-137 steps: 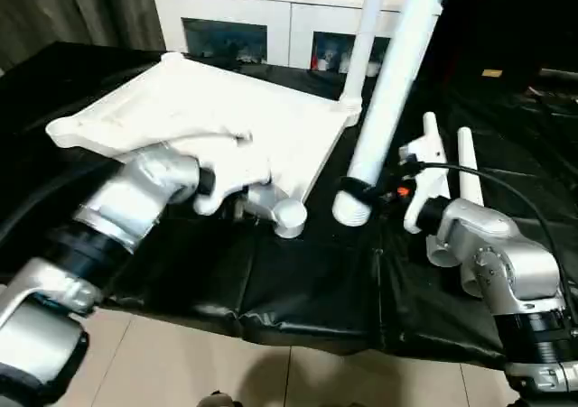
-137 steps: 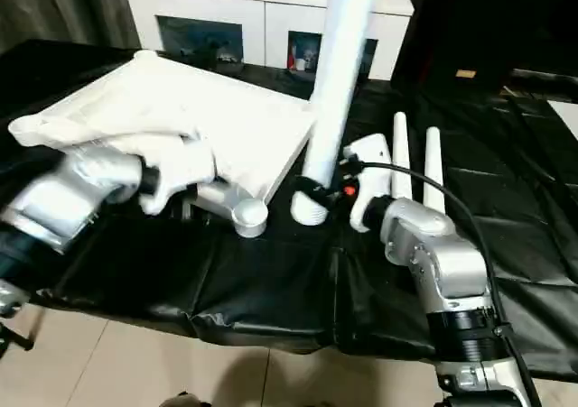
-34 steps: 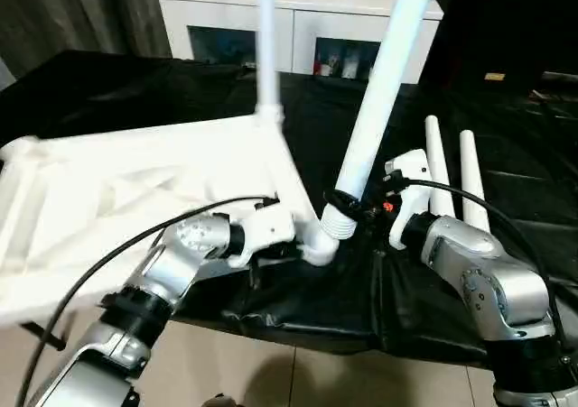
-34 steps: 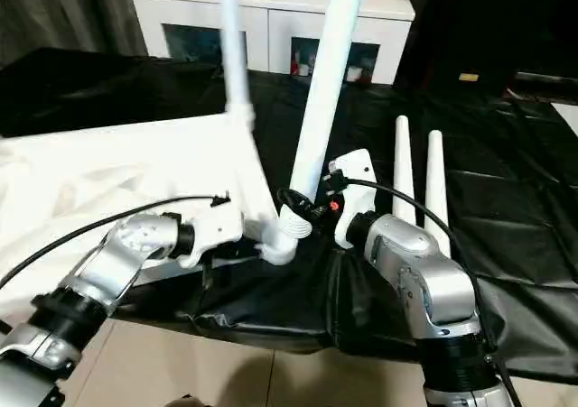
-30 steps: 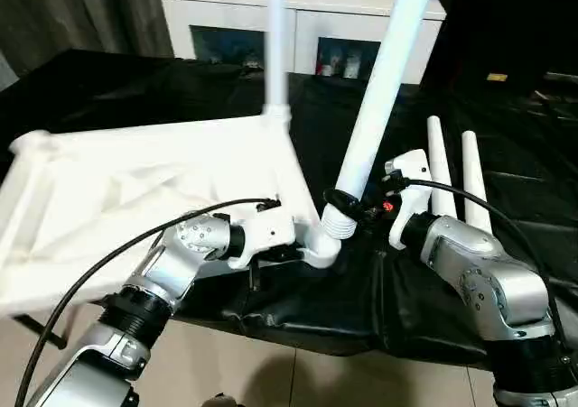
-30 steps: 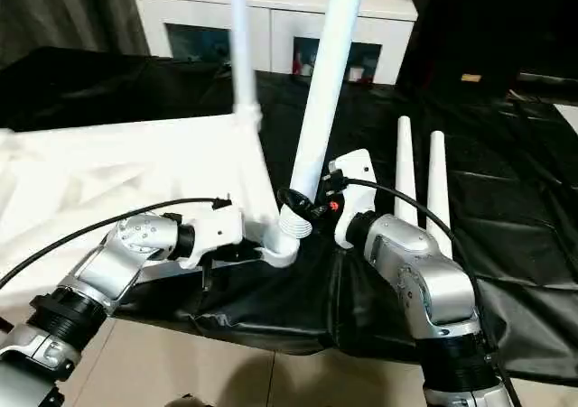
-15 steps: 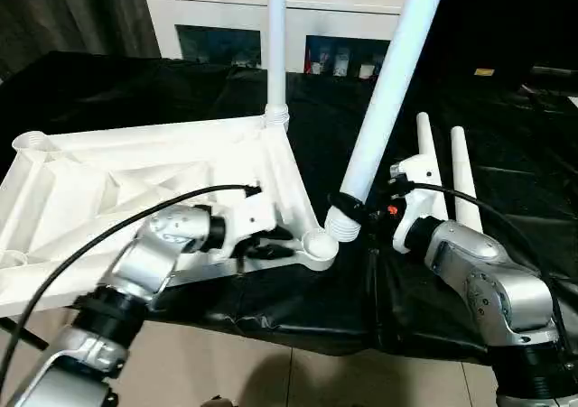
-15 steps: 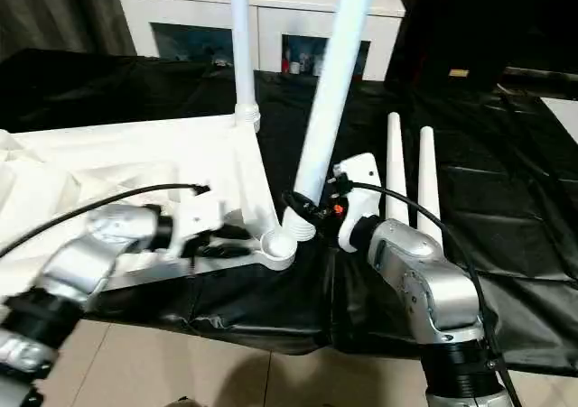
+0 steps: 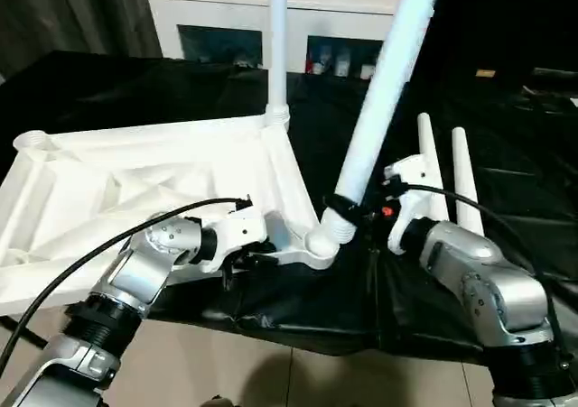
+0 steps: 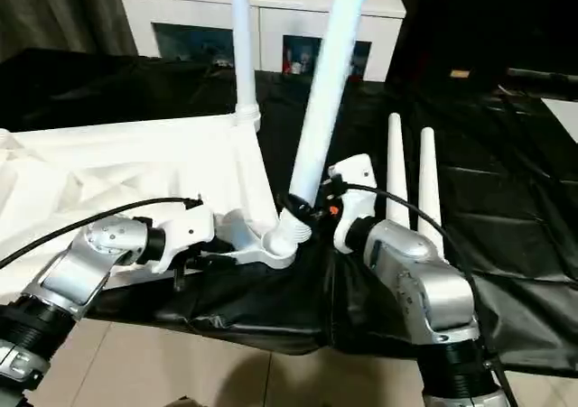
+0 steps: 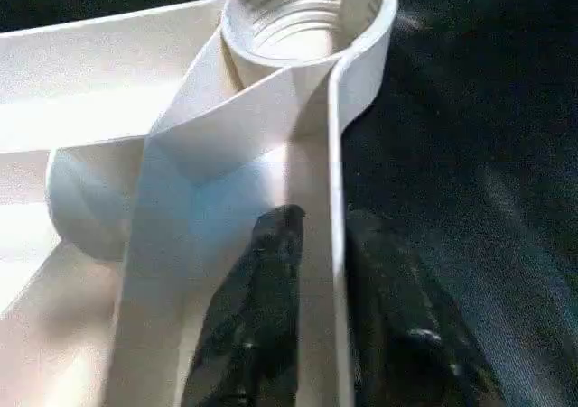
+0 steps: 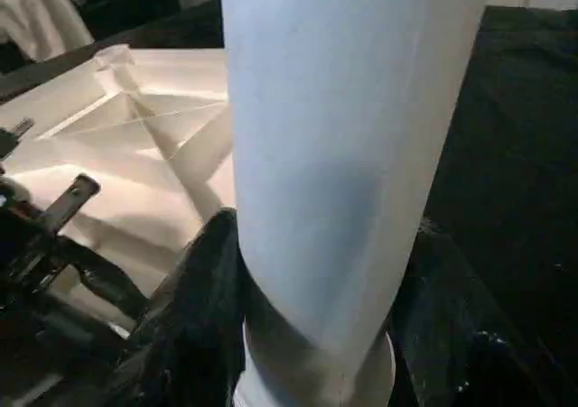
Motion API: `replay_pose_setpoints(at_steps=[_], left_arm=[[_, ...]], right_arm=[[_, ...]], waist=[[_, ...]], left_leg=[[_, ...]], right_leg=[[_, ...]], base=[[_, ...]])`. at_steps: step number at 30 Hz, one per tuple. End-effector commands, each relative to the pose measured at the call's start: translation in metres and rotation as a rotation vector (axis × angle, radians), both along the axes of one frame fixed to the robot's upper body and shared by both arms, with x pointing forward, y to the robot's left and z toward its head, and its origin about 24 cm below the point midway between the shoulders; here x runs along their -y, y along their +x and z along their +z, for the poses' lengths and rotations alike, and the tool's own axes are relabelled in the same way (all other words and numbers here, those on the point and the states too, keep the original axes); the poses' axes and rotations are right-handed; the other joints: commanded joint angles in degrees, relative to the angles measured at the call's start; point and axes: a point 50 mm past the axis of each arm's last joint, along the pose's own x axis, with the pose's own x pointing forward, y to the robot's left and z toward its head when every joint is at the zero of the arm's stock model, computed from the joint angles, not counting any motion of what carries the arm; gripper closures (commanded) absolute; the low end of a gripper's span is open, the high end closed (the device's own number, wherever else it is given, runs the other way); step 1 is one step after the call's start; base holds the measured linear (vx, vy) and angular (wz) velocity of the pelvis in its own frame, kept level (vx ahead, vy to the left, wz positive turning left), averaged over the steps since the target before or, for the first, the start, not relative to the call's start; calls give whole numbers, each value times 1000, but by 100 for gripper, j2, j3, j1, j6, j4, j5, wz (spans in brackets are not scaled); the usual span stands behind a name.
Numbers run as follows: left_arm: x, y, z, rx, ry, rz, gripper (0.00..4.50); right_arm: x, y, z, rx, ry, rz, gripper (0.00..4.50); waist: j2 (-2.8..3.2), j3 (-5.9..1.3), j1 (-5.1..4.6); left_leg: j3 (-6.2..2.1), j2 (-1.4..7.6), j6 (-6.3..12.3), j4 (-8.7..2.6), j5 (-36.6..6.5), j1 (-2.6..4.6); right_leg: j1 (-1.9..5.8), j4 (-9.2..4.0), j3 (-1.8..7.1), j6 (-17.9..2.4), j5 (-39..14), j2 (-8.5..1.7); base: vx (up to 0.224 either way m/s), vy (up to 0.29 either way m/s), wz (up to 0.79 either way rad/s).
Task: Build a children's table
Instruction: Pick table leg, then insert table leg to table base
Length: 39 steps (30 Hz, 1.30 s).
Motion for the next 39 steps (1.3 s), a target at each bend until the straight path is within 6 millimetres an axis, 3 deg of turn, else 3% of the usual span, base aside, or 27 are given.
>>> replay_pose_setpoints(at_steps=[1,10,21,29,39], left_arm=[[-1,-1,-2,-21,5,4,381],[-2,-11,-12,-77,74,-65,447],[13,-10,-6,-57,36,-103,450],[13,-9,-5,-46,35,-98,450],[9,-6,-2,-34,41,-90,450]], right_arm=[[-2,1,5,42,-11,13,264],[-10,8,-3,-23,22,35,264],[-21,5,-18,-130,-33,189,264],[-16,10,-29,-164,-95,169,264],[-5,6,-35,-207,-131,173,264]], waist=[[-29,-338,-20],[-46,-345,-35],[-107,-347,-17],[-122,-350,-21],[-123,-353,-22]], left_leg=[[-65,217,-14,-470,-1358,38],[-67,219,-4,-468,-1284,34],[-53,238,33,-469,-1187,49],[-60,239,-81,-483,-1410,72],[-66,236,-89,-486,-1516,75]], right_leg=[[257,-504,354,-700,-2023,-428],[260,-482,357,-745,-1952,-429],[262,-450,369,-822,-1739,-425],[252,-474,370,-770,-1895,-431],[263,-484,368,-780,-1912,-426]], base=[[0,0,0],[0,0,0],[0,0,0],[0,0,0],[0,0,0]])
